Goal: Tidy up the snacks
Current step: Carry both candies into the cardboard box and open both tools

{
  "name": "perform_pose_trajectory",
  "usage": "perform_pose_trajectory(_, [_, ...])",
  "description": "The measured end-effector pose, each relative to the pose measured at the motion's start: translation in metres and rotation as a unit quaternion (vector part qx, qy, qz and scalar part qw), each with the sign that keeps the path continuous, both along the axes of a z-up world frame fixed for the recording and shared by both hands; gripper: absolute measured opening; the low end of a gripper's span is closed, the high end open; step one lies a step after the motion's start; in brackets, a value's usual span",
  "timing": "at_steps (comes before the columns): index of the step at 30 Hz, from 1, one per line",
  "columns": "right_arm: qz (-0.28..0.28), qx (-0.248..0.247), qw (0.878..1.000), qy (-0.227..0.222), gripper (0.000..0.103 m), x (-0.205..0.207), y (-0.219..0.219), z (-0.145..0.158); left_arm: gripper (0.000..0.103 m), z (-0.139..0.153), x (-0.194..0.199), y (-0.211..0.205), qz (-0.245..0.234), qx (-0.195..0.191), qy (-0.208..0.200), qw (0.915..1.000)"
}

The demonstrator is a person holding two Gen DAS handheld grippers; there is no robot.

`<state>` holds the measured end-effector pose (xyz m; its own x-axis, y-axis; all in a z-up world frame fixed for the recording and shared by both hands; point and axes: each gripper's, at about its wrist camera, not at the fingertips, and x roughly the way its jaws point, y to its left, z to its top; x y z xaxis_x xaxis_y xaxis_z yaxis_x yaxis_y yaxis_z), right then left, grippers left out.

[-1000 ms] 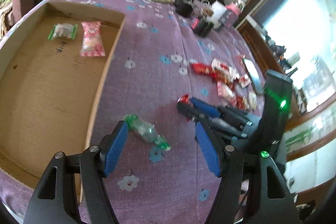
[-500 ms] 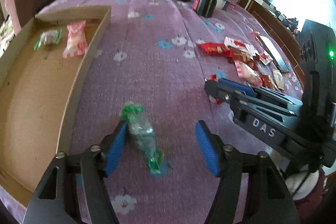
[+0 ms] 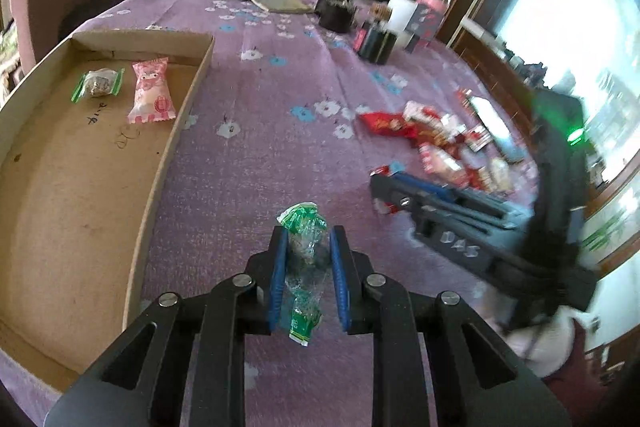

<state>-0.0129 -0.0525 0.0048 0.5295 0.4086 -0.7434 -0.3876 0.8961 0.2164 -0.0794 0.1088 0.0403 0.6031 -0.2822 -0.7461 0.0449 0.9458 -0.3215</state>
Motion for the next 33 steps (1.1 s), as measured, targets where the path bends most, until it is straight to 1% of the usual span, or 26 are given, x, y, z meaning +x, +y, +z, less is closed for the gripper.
perform_pose_trajectory(3, [-0.004,0.000,1.000,0.000,0.025,0.000,-0.001,0.000,0.018,0.014,-0.008,0.016,0.009,-0.019,-0.014,0.9997])
perform_pose_trajectory(6, [-0.011,-0.002,1.000,-0.003,0.025,0.000,-0.002,0.000,0.018,0.032,-0.020,0.048,0.033,-0.033,-0.032,0.9984])
perform_pose_trajectory(8, [-0.017,-0.004,1.000,-0.003,0.025,0.001,-0.002,0.000,0.018,0.041,-0.026,0.071,0.049,-0.037,-0.041,0.9973])
perform_pose_trajectory(10, [-0.025,-0.013,1.000,-0.007,0.025,0.000,-0.002,0.003,0.018,0.051,-0.031,0.098,0.070,-0.029,-0.048,0.9960])
perform_pose_trajectory(11, [-0.026,-0.015,1.000,-0.009,0.025,0.000,0.000,0.006,0.018,0.055,-0.032,0.109,0.079,-0.025,-0.049,0.9954])
perform_pose_trajectory(14, [-0.012,-0.001,1.000,-0.012,0.025,-0.004,0.012,0.026,0.018,0.065,-0.029,0.145,0.100,-0.017,-0.050,0.9935])
perform_pose_trajectory(17, [0.015,0.001,1.000,-0.027,0.024,-0.008,0.041,0.053,0.018,0.069,-0.014,0.171,0.116,-0.005,-0.050,0.9920])
perform_pose_trajectory(21, [0.061,0.009,0.998,-0.025,0.024,-0.003,0.093,0.079,0.019,0.061,0.016,0.195,0.121,-0.021,-0.026,0.9921])
perform_pose_trajectory(24, [0.085,0.016,0.996,-0.012,0.024,0.008,0.131,0.085,0.018,0.052,0.043,0.205,0.120,-0.024,-0.006,0.9925])
perform_pose_trajectory(26, [0.096,0.019,0.995,0.002,0.024,0.015,0.153,0.081,0.018,0.044,0.058,0.210,0.125,-0.021,0.004,0.9919])
perform_pose_trajectory(28, [0.108,0.018,0.994,0.024,0.024,0.025,0.177,0.069,0.019,0.032,0.073,0.215,0.129,-0.023,0.015,0.9912])
perform_pose_trajectory(33, [0.116,-0.014,0.992,0.051,0.024,0.043,0.221,0.033,0.019,-0.003,0.109,0.229,0.147,-0.049,0.049,0.9867])
